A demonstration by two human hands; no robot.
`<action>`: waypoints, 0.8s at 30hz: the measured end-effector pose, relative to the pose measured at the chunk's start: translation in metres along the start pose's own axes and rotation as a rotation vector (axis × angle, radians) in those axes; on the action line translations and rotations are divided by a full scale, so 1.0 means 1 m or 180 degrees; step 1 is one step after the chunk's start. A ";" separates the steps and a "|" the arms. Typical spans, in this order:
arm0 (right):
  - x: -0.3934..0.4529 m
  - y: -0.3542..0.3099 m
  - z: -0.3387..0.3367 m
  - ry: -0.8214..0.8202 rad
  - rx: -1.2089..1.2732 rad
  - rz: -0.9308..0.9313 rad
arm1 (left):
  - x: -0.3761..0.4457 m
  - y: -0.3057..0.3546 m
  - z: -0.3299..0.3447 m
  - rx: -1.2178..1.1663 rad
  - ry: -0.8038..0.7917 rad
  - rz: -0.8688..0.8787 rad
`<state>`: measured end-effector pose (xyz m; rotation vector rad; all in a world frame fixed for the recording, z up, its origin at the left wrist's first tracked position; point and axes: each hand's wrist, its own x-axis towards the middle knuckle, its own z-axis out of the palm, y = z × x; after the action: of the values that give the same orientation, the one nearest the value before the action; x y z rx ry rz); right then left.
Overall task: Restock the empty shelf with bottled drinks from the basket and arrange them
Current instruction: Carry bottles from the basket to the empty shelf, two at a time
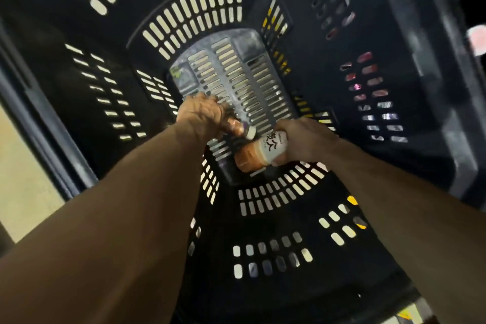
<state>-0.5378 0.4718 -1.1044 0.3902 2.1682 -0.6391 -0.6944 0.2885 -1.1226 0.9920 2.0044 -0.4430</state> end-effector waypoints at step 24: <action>-0.150 -0.111 -0.163 0.2323 0.3481 -0.0115 | -0.197 -0.035 -0.169 -0.5032 0.1509 -0.0026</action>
<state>-0.6015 0.4637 -0.8644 1.3092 2.2551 -1.9250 -0.7441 0.2747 -0.8654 0.0221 1.9188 1.3310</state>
